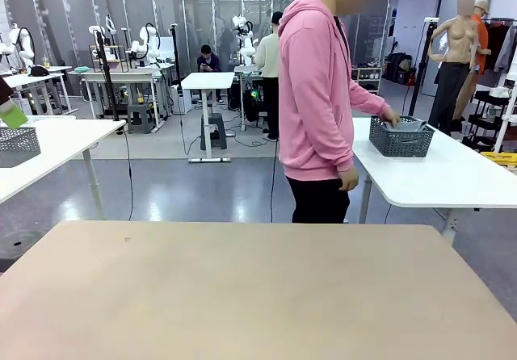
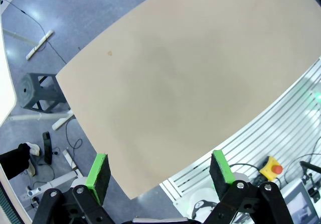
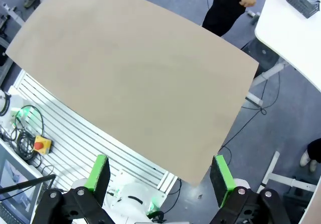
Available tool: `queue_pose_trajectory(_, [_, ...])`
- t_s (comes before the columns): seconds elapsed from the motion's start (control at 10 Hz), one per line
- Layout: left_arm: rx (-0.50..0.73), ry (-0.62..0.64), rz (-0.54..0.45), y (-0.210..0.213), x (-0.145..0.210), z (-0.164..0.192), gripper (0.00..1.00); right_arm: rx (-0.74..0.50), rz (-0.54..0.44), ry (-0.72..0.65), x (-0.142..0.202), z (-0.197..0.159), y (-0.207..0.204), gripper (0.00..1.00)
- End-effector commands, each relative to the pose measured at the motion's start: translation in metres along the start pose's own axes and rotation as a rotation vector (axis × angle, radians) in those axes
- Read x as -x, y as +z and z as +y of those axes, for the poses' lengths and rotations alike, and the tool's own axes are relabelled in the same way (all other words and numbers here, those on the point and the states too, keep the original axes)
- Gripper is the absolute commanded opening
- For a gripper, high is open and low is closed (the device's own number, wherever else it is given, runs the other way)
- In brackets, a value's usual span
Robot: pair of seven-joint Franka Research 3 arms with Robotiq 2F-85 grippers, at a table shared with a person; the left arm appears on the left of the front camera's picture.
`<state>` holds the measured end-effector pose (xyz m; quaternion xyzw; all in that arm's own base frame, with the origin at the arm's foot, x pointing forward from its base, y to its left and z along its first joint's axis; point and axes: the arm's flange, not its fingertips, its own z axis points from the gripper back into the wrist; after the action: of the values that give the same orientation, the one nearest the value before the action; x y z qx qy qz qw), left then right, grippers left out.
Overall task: Fold the towels and place them in the basket.
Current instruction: Stack the folded Towel with hook on the right side of the table.
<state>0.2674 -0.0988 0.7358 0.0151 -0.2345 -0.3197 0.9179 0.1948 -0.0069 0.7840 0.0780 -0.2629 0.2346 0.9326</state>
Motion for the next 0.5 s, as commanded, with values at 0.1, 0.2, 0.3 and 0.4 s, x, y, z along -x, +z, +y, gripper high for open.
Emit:
queue_pose_trajectory(0.1, [-0.003, -0.007, -0.007, -0.0010, 0.0014, 0.0006, 1.00, 0.005, 0.018, 0.019, -0.0010, -0.0011, 0.0016, 1.00])
queue_pose_trajectory(0.2, [-0.003, -0.007, -0.007, -0.0010, 0.0014, 0.0006, 1.00, 0.005, 0.018, 0.019, -0.0010, -0.0011, 0.0016, 1.00])
queue_pose_trajectory(0.3, [-0.003, -0.007, -0.007, -0.0010, 0.0014, 0.0006, 1.00, 0.005, 0.018, 0.019, -0.0010, -0.0011, 0.0016, 1.00])
queue_pose_trajectory(0.4, [-0.003, -0.007, -0.007, -0.0010, 0.0014, 0.0006, 1.00, 0.005, 0.018, 0.019, -0.0010, -0.0011, 0.0016, 1.00])
